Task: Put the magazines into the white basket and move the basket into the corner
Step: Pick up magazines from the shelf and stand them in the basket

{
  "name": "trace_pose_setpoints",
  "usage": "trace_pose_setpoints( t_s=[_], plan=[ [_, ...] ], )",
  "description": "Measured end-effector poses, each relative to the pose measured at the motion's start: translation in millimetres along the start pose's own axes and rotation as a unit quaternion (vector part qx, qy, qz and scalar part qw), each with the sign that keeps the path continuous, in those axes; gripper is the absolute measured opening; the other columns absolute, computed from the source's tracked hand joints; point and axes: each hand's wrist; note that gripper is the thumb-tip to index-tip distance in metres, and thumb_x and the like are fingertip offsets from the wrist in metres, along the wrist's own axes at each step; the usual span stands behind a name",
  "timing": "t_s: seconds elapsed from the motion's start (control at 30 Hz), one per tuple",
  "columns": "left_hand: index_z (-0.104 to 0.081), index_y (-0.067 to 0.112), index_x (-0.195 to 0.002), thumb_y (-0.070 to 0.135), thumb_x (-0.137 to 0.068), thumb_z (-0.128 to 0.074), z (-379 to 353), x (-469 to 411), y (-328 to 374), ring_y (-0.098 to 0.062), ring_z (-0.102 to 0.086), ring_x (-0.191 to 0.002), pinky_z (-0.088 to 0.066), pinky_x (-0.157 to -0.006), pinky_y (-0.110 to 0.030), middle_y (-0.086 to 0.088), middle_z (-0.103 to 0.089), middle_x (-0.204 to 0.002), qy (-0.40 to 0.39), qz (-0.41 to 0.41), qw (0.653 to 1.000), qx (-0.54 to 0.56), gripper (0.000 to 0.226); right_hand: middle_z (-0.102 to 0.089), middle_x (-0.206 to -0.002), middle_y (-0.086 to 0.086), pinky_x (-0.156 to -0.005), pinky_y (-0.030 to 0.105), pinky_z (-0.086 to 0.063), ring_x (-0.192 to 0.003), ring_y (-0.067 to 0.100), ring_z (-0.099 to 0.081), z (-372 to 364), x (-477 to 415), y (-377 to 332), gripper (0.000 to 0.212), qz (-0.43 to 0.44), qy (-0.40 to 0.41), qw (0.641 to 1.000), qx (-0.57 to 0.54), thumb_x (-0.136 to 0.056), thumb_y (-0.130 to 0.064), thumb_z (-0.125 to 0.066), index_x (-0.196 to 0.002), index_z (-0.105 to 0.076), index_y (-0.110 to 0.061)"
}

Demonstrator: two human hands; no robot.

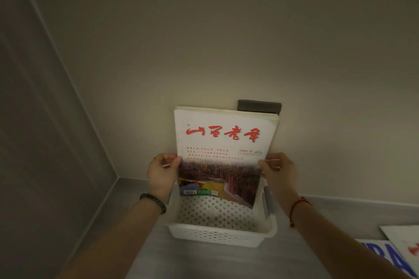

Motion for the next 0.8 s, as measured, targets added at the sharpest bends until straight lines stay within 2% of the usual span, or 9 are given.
trace_pose_setpoints(
  t_s=[0.1,0.13,0.27,0.37,0.47,0.53,0.6,0.73,0.8],
  plan=[
    [-0.057,0.006,-0.086,0.013,-0.080,-0.065,2,13,1,-0.020,-0.055,-0.085,-0.048,-0.075,-0.031,-0.009,-0.060,-0.091,-0.002,-0.016,1.000,-0.004,0.012,-0.065,-0.077,0.005,-0.057,0.020,-0.046,-0.064,0.014,-0.059,16,4,3,0.017,0.005,-0.028,0.999,0.023,-0.075,-0.011,-0.069,-0.087,-0.059,-0.016],
    [-0.058,0.005,-0.086,0.013,-0.080,-0.065,2,20,2,-0.021,-0.056,-0.085,-0.050,-0.078,-0.034,-0.010,-0.061,-0.091,-0.010,-0.021,1.000,-0.002,0.012,-0.064,-0.076,0.004,-0.055,0.019,-0.044,-0.064,0.015,-0.059,24,7,5,0.018,0.002,-0.036,0.999,0.025,-0.075,-0.011,-0.070,-0.090,-0.060,-0.015],
    [-0.055,0.008,-0.078,0.009,-0.083,-0.061,-6,62,10,-0.026,-0.057,-0.082,-0.049,-0.084,-0.042,-0.008,-0.057,-0.075,-0.077,-0.038,0.996,0.020,0.007,-0.064,-0.074,0.006,-0.066,0.033,-0.052,-0.068,0.023,-0.061,72,27,20,0.017,-0.015,-0.066,0.998,0.013,-0.075,-0.008,-0.070,-0.087,-0.061,-0.016],
    [-0.055,0.012,-0.074,0.008,-0.084,-0.060,-26,104,16,-0.020,-0.052,-0.067,-0.047,-0.074,-0.038,-0.006,-0.052,-0.068,-0.131,-0.042,0.990,0.038,0.011,-0.064,-0.068,0.000,-0.060,0.026,-0.052,-0.062,0.016,-0.061,116,50,38,0.017,-0.022,-0.090,0.995,0.028,-0.074,-0.005,-0.069,-0.088,-0.063,-0.011],
    [-0.055,0.014,-0.075,0.009,-0.085,-0.058,-57,152,18,-0.016,-0.052,-0.062,-0.050,-0.053,-0.018,-0.005,-0.054,-0.067,-0.184,-0.037,0.981,0.060,0.012,-0.063,-0.069,0.001,-0.050,0.010,-0.048,-0.062,0.014,-0.060,169,70,57,0.020,-0.033,-0.101,0.993,0.060,-0.075,-0.003,-0.068,-0.094,-0.063,-0.003],
    [-0.054,0.017,-0.074,0.009,-0.086,-0.057,-81,183,17,-0.015,-0.053,-0.062,-0.047,-0.045,-0.011,-0.004,-0.055,-0.068,-0.216,-0.025,0.974,0.056,0.015,-0.064,-0.073,0.005,-0.050,0.006,-0.047,-0.064,0.013,-0.060,207,79,69,0.021,-0.040,-0.093,0.992,0.081,-0.074,-0.004,-0.069,-0.094,-0.063,-0.004],
    [-0.055,0.018,-0.074,0.011,-0.086,-0.057,-108,216,13,-0.014,-0.054,-0.061,-0.048,-0.044,-0.011,-0.003,-0.055,-0.071,-0.252,-0.009,0.967,0.050,0.014,-0.064,-0.077,0.004,-0.054,0.008,-0.046,-0.068,0.012,-0.060,246,86,80,0.020,-0.056,-0.079,0.989,0.109,-0.075,-0.008,-0.069,-0.094,-0.063,-0.009],
    [-0.055,0.022,-0.078,0.018,-0.087,-0.056,-163,280,3,-0.014,-0.057,-0.068,-0.049,-0.059,-0.023,-0.001,-0.060,-0.079,-0.330,0.040,0.943,0.024,0.009,-0.064,-0.082,0.006,-0.062,0.021,-0.049,-0.075,0.017,-0.062,325,93,106,0.021,-0.106,-0.053,0.986,0.120,-0.076,-0.009,-0.068,-0.096,-0.061,-0.010],
    [-0.055,0.021,-0.080,0.019,-0.087,-0.055,-188,311,-2,-0.014,-0.058,-0.068,-0.049,-0.061,-0.025,-0.001,-0.061,-0.078,-0.369,0.070,0.927,0.024,0.007,-0.064,-0.086,0.006,-0.070,0.027,-0.052,-0.080,0.020,-0.061,363,94,120,0.023,-0.129,-0.043,0.983,0.125,-0.076,-0.009,-0.068,-0.098,-0.060,-0.012]
  ],
)
Point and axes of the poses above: each hand's wrist, its own x-axis away from the middle knuckle, its own z-axis out of the back of the hand, y = z × x
